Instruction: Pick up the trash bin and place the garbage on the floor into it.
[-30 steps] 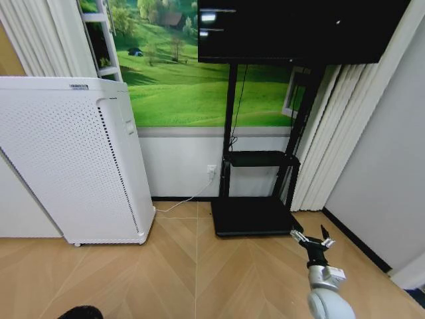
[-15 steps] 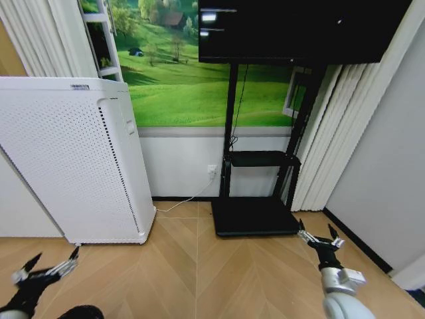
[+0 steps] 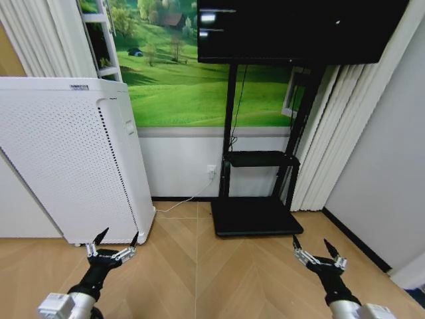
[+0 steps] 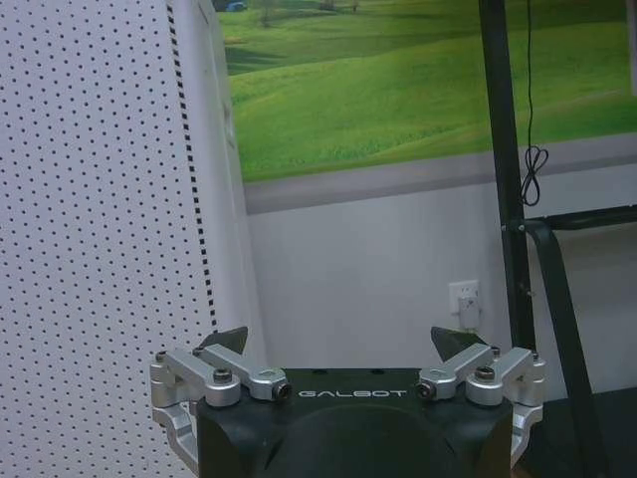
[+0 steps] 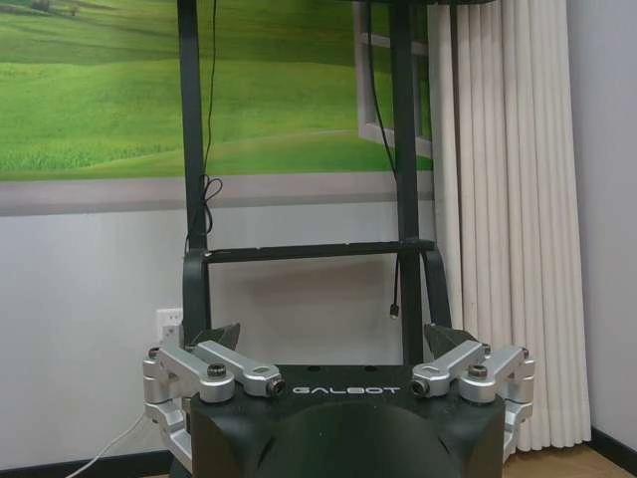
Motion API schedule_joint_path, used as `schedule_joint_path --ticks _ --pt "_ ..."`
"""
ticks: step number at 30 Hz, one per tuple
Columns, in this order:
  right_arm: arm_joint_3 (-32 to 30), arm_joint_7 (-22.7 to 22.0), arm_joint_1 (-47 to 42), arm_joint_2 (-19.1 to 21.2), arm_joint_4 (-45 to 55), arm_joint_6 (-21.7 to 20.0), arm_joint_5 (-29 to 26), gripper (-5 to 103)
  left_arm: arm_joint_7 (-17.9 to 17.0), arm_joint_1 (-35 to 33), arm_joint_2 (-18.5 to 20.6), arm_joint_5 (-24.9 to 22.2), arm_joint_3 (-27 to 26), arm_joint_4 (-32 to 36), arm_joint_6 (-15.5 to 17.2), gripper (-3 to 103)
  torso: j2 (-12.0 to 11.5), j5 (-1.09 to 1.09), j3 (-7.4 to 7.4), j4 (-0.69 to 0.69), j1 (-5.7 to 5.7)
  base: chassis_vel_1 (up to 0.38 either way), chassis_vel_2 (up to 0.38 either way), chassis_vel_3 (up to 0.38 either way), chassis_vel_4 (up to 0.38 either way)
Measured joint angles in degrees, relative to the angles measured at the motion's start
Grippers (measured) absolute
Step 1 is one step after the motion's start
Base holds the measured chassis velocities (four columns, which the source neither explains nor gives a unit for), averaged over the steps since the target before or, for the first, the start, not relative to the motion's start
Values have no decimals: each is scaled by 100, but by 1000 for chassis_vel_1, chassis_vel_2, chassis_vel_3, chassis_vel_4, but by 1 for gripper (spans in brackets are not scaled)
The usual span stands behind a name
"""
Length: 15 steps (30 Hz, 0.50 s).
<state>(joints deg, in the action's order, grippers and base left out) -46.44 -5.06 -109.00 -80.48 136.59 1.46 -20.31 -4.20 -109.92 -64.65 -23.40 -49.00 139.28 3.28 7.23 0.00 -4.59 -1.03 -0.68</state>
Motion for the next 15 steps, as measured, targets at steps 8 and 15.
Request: schedule_joint_path --ticks 8,15 --pt "55 -17 17 -20 14 -40 73 100 -17 13 -4 -18 -21 -35 33 100 0 0 0 -1 0 0 0 0 0" --pt "54 -20 26 -14 -3 -40 72 100 -23 10 -5 -31 -31 -39 40 100 0 0 0 0 0 0 0 0 0"
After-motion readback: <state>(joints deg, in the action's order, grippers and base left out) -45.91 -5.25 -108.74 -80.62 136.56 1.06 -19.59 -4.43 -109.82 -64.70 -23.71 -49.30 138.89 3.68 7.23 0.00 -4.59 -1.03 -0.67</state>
